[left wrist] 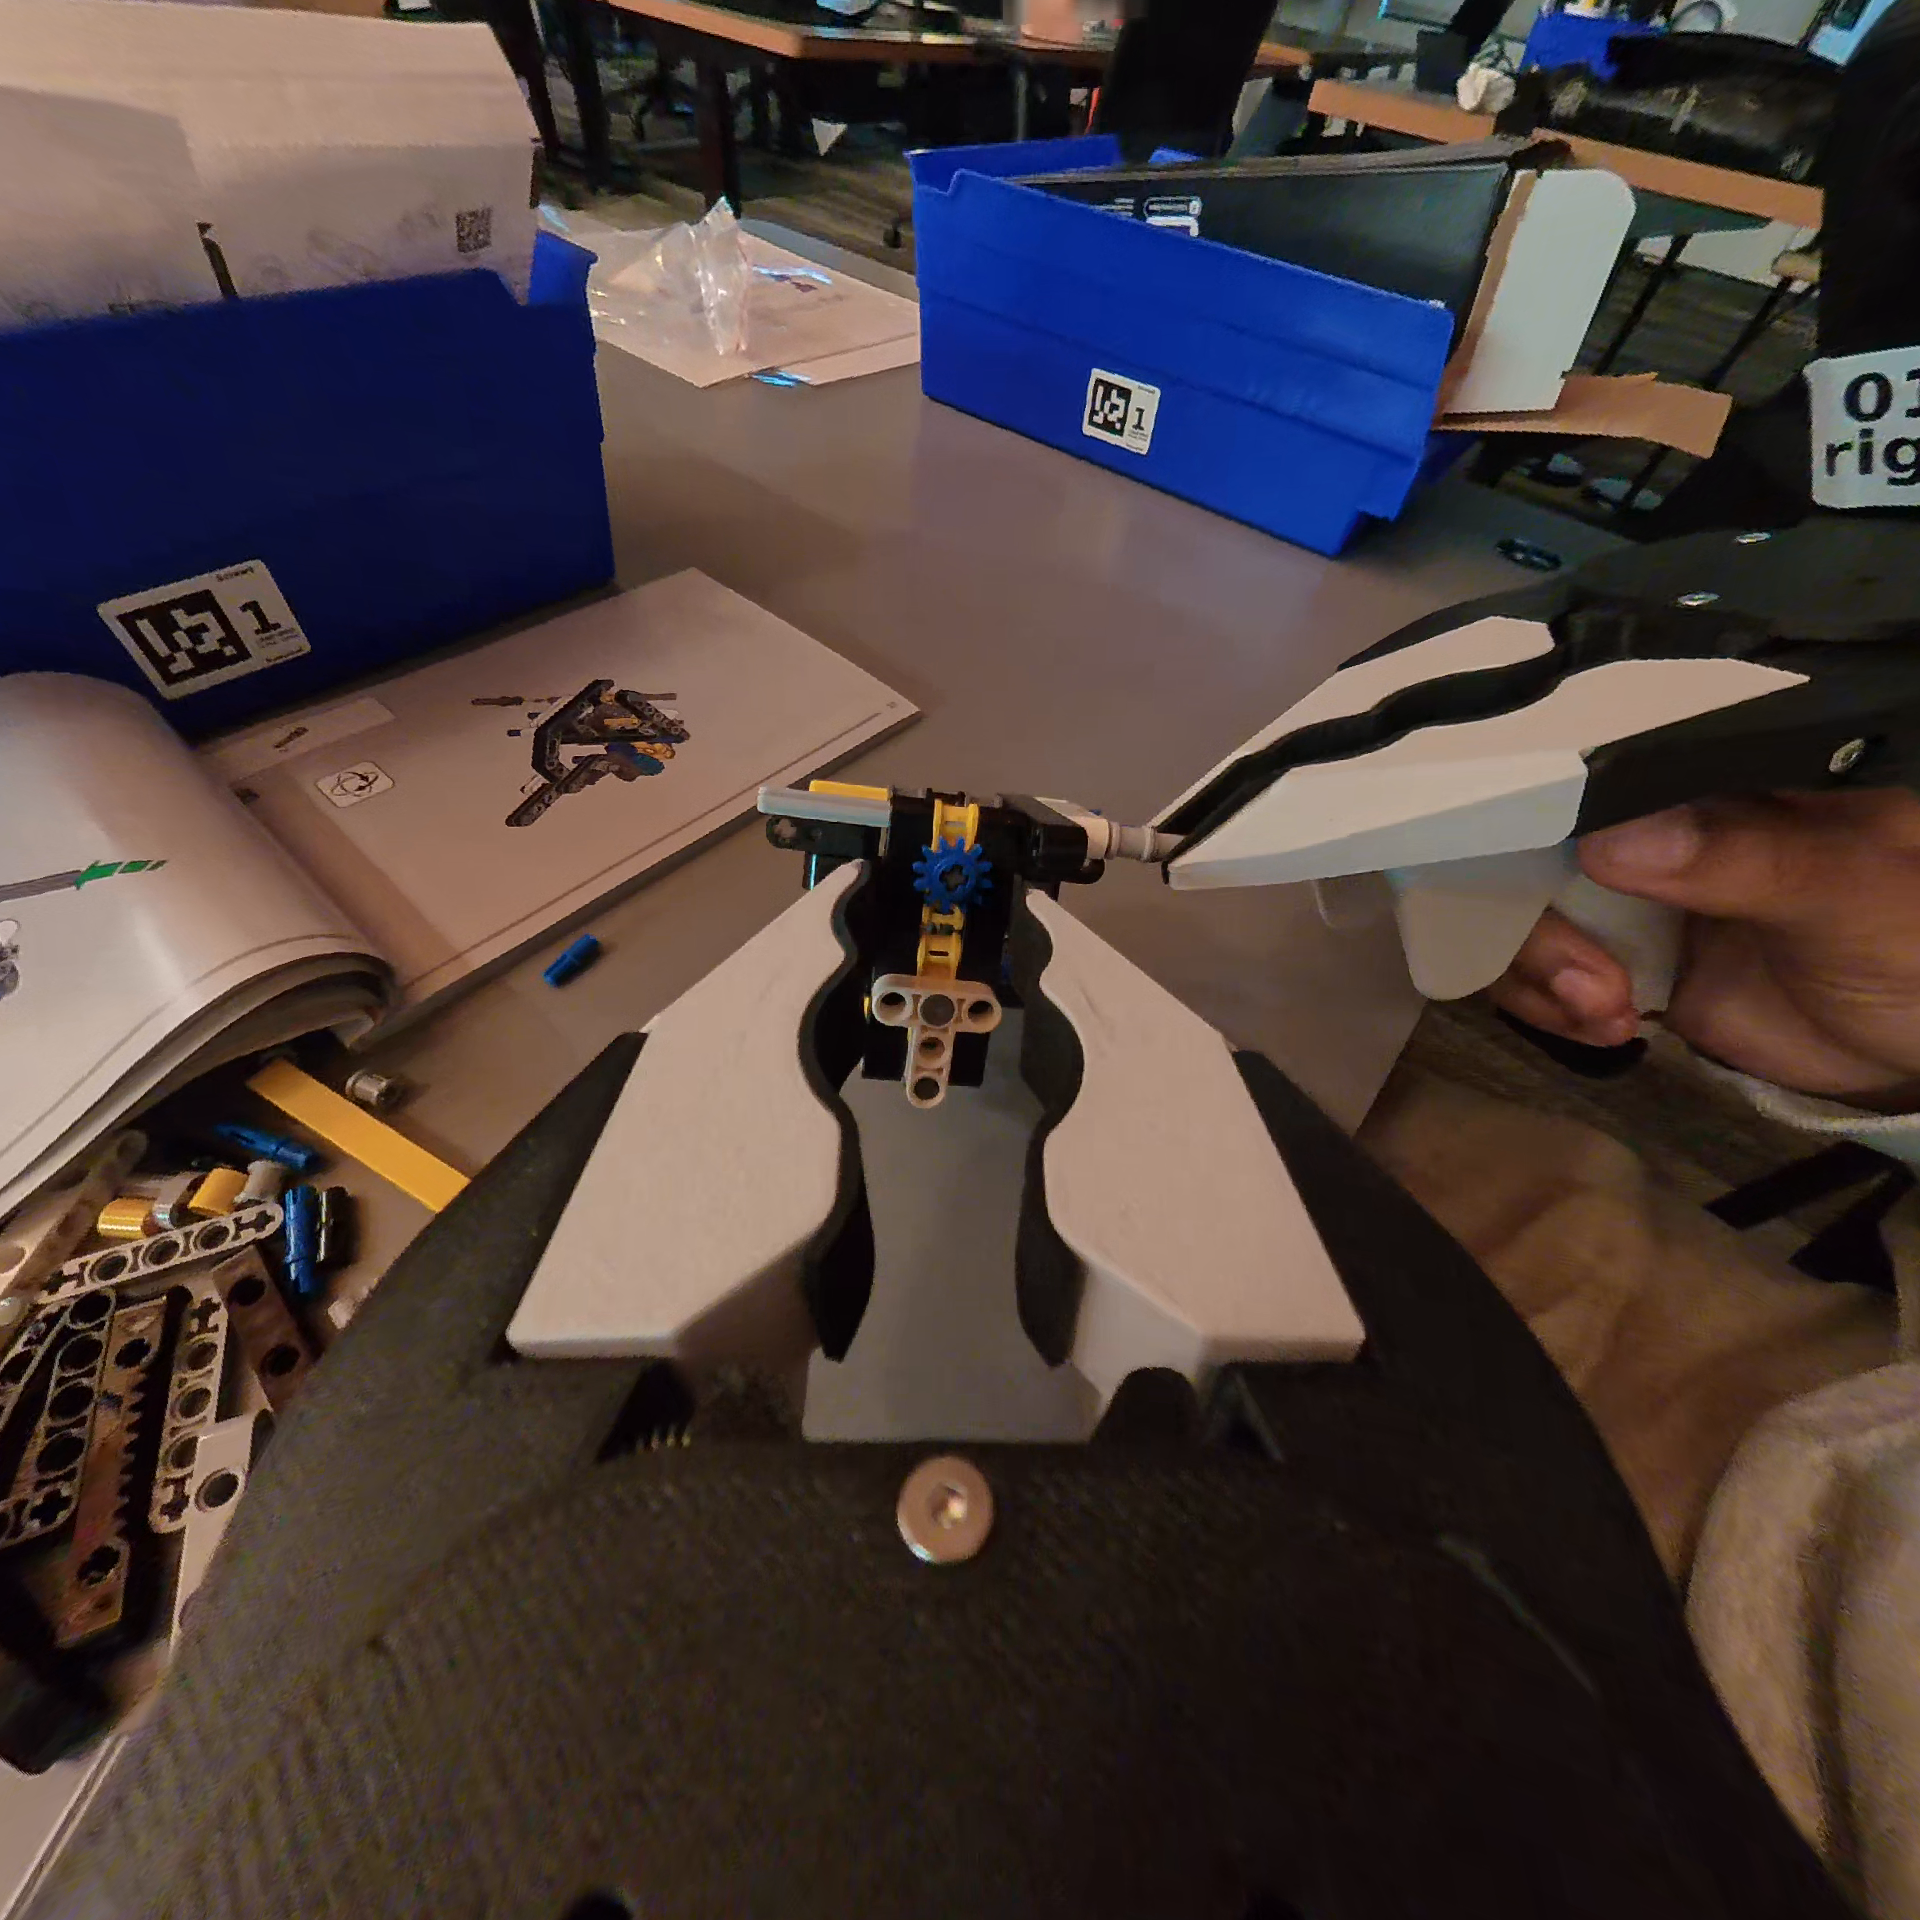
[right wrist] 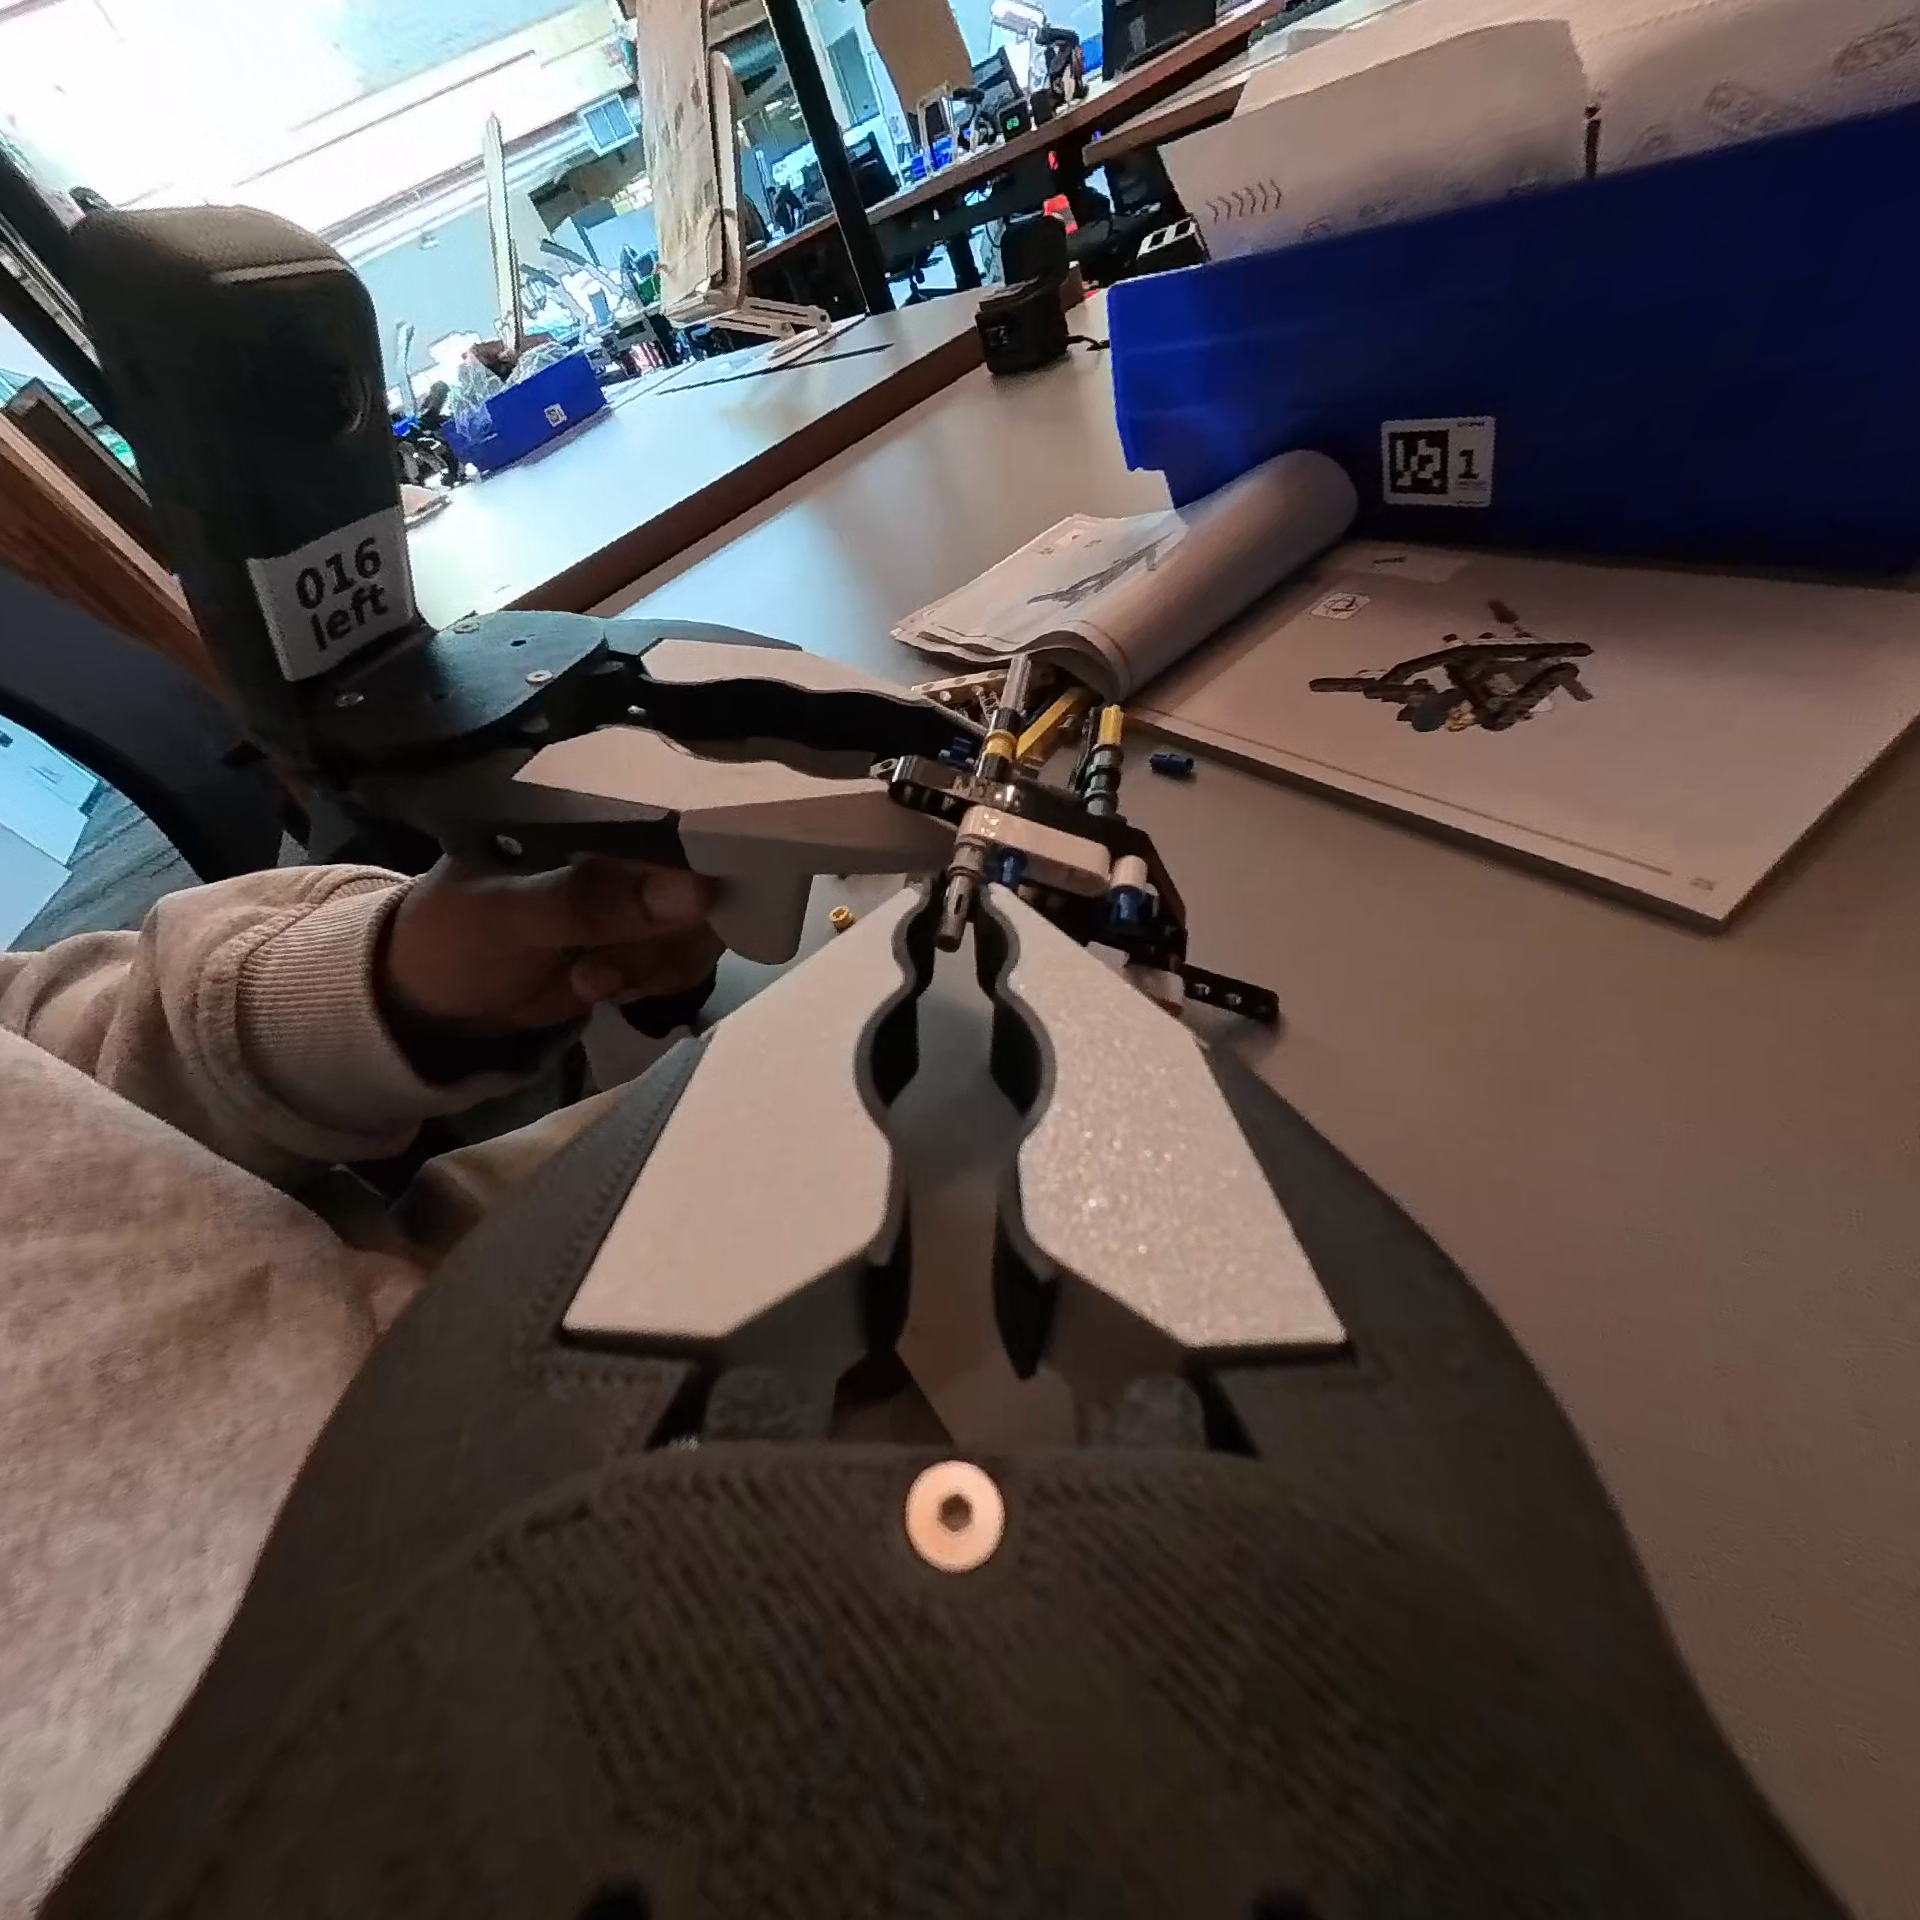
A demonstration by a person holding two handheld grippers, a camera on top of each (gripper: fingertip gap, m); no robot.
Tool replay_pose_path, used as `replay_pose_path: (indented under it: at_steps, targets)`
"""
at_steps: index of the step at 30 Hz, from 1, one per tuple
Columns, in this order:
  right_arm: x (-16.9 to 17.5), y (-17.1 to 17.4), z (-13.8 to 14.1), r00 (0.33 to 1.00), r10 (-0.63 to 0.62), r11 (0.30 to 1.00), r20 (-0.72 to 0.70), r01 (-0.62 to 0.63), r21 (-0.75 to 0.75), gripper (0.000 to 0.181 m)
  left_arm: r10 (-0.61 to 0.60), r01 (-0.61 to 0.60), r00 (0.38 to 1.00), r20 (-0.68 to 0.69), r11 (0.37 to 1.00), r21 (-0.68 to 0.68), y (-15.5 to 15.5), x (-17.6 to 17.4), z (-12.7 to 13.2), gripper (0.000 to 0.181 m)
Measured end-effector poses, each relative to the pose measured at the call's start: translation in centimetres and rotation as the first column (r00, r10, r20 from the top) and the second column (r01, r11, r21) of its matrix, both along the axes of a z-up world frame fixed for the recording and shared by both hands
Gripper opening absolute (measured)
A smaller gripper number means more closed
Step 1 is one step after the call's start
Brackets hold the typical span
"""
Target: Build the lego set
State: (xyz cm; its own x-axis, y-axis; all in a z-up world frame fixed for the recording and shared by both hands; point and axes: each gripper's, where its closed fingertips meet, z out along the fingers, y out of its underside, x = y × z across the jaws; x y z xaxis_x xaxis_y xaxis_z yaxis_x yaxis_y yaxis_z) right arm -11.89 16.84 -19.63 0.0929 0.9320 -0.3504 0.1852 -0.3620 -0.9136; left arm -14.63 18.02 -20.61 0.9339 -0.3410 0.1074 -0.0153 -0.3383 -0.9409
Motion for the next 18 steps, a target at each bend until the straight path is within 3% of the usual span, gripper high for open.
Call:
replay_pose_path:
  at_steps: [5,12,18]
  targets:
    - [0.3,0.4,-0.1,1.0,0.004,0.999,0.012,-0.004,0.033,0.004,-0.035,0.035,0.998,0.051,0.999,-0.002,-0.1,0.1,0.2,0.023]
    - [1.8,1.9,0.0,1.0,0.026,0.999,0.007,-0.026,0.021,0.003,-0.123,0.125,0.989,0.081,0.992,-0.012,-0.7,1.0,0.2,0.044]
    - [4.0,0.7,-1.0,0.972,0.212,0.977,0.098,-0.213,0.0,0.003,-0.244,0.243,0.968,0.051,0.97,0.022,-1.8,2.1,0.7,0.047]
